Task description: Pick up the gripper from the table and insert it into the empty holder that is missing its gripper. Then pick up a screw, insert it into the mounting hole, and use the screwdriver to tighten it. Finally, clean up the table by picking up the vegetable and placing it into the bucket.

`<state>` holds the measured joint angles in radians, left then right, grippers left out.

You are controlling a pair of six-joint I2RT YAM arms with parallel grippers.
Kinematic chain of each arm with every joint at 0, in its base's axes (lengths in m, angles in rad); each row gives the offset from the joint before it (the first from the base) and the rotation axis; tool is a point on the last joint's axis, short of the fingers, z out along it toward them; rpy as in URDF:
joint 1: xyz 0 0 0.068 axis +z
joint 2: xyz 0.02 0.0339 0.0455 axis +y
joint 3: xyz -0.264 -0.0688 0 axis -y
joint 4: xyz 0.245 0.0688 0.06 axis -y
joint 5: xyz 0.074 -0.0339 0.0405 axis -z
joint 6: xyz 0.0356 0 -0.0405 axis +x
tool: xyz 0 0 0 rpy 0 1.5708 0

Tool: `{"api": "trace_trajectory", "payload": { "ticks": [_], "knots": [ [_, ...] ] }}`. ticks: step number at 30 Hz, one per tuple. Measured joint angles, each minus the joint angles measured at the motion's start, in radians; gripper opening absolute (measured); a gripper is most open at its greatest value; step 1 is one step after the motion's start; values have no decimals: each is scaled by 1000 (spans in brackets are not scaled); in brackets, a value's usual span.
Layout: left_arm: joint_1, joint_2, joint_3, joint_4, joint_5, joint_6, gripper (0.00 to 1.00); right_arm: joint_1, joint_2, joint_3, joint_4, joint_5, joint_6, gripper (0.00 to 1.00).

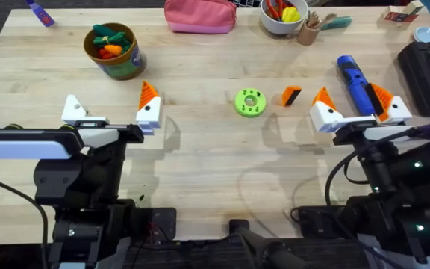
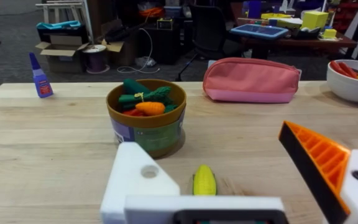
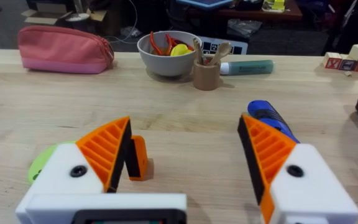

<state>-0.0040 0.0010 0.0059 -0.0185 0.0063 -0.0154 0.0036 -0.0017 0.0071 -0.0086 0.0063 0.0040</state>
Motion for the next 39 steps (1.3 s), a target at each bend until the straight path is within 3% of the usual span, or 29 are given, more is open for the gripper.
{"api": "trace_trajectory", "payload": {
  "ticks": [9, 13, 17, 23, 30, 39],
  "knots": [
    [0, 0, 0, 1, 0, 0, 985, 0, 0, 0, 13, -6, 12, 992],
    [0, 0, 2, 27, 0, 0, 985, 0, 1, 0, 123, -13, 19, 992],
    [0, 4, 56, -12, -2, 0, 985, 0, 2, 45, 128, -16, 17, 992],
    [0, 129, 336, -220, -5, -1, 985, 0, 92, 299, -27, -16, 5, 992],
    [0, 502, 694, -554, -7, -1, 985, 0, 420, 611, -317, -23, -2, 992],
    [0, 938, 992, -806, -7, -1, 985, 0, 841, 923, -652, -24, -5, 992]
  ]
}}
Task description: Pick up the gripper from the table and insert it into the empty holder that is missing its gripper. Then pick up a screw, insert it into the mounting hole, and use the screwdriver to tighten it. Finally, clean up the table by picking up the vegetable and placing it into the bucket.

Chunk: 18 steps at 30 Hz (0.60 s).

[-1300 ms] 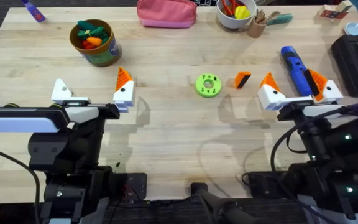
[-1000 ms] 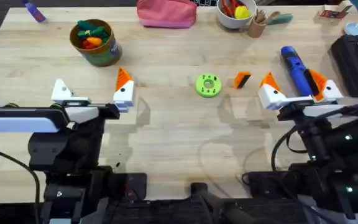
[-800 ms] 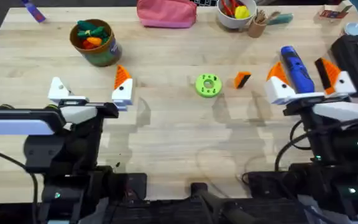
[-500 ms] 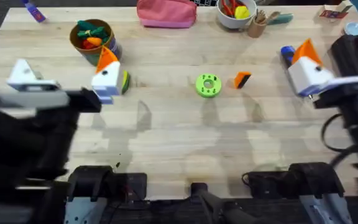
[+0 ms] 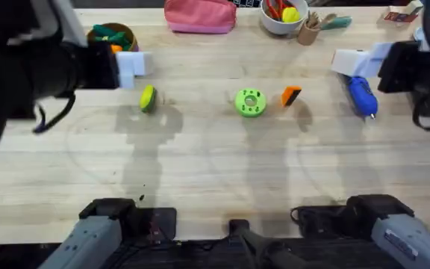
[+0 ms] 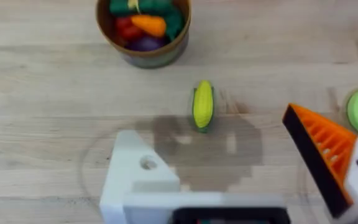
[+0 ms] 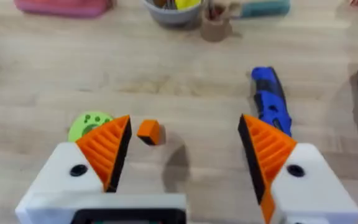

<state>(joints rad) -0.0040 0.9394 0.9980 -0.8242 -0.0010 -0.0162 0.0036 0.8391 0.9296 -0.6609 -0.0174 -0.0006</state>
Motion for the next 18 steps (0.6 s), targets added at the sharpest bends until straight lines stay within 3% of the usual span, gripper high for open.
{"api": "trace_trajectory", "payload": {
  "ticks": [6, 18],
  "knots": [
    [0, 179, 87, -86, 0, 4, 985, 0, 171, 137, -170, 0, 0, 992],
    [0, 292, 90, -143, 0, 24, 985, 0, 272, 149, -190, 0, 0, 990]
  ]
}}
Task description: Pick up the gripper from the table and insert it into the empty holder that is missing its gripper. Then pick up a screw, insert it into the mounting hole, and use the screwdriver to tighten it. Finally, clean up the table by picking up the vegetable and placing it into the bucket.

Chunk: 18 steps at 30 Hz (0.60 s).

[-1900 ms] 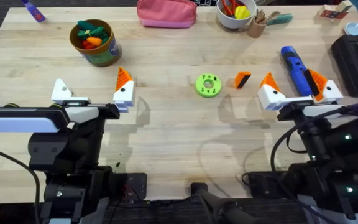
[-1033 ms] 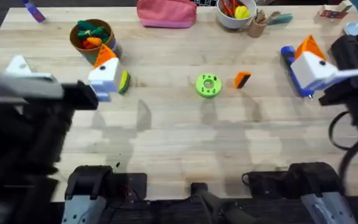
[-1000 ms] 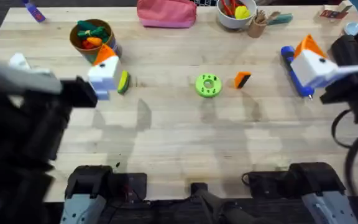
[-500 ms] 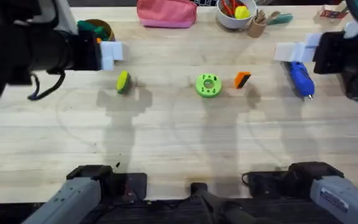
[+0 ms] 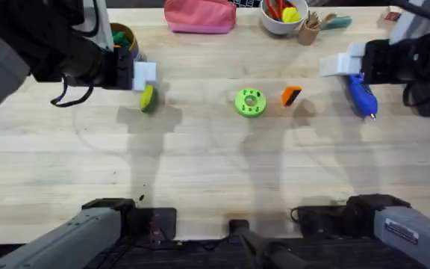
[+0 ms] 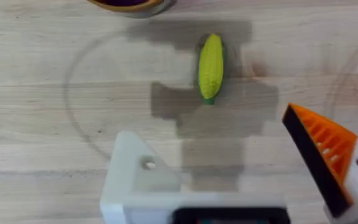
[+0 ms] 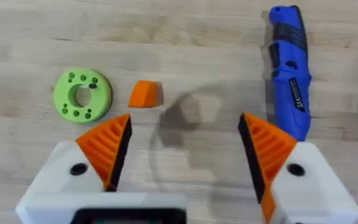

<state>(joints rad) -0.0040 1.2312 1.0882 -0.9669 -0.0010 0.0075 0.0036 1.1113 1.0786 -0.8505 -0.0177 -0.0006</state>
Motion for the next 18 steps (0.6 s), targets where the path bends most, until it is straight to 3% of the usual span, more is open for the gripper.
{"api": "trace_trajectory", "payload": {
  "ticks": [9, 18],
  "knots": [
    [4, 57, 4, -77, 28, 55, 985, 0, 2, 0, -1, 0, 0, 991],
    [15, 347, 6, -19, 58, 61, 985, 0, 2, 0, -2, 0, 0, 990]
  ]
}}
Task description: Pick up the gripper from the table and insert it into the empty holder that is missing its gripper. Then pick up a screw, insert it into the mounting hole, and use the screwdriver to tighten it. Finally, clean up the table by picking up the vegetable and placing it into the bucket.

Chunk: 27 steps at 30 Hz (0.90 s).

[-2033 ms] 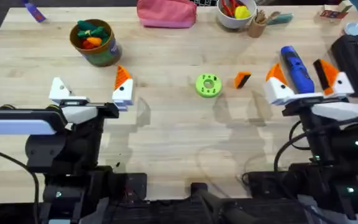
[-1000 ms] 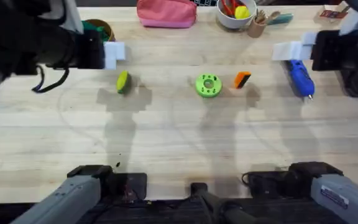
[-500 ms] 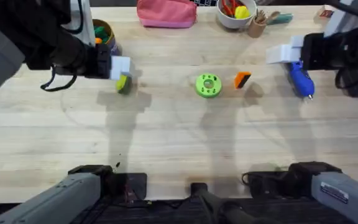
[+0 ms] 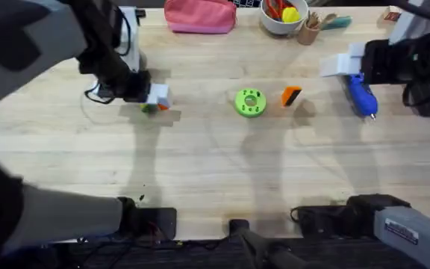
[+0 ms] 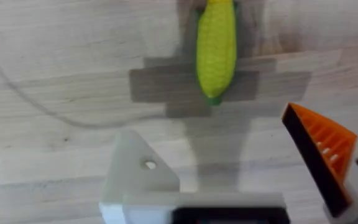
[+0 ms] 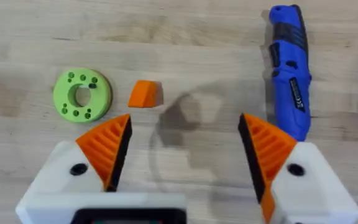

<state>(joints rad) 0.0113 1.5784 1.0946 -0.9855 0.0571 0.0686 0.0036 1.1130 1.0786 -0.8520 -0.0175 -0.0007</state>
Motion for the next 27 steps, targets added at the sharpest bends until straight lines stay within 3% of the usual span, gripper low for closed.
{"api": "trace_trajectory", "payload": {
  "ticks": [8, 13, 15, 16, 20, 21, 27],
  "knots": [
    [0, 147, 0, 70, 3, -2, 989, 0, 0, 0, 0, 0, 0, 992],
    [1, 167, 3, 80, 23, -2, 881, 0, 0, 0, 0, 0, 0, 993],
    [0, 167, 3, 82, 30, -3, 762, 0, 0, 0, 0, 0, 0, 992],
    [0, 167, 3, 84, 34, -5, 654, 0, 0, 0, 0, 0, 0, 992],
    [-1, 167, 10, 85, 56, -7, 63, 0, 0, 0, 0, 0, 0, 992],
    [-2, 167, 12, 87, 54, -5, 17, 0, 0, 0, 0, 0, 0, 992],
    [-1, 167, 12, 88, 54, -6, 18, 0, 0, 0, 0, 0, 0, 992]
  ]
}}
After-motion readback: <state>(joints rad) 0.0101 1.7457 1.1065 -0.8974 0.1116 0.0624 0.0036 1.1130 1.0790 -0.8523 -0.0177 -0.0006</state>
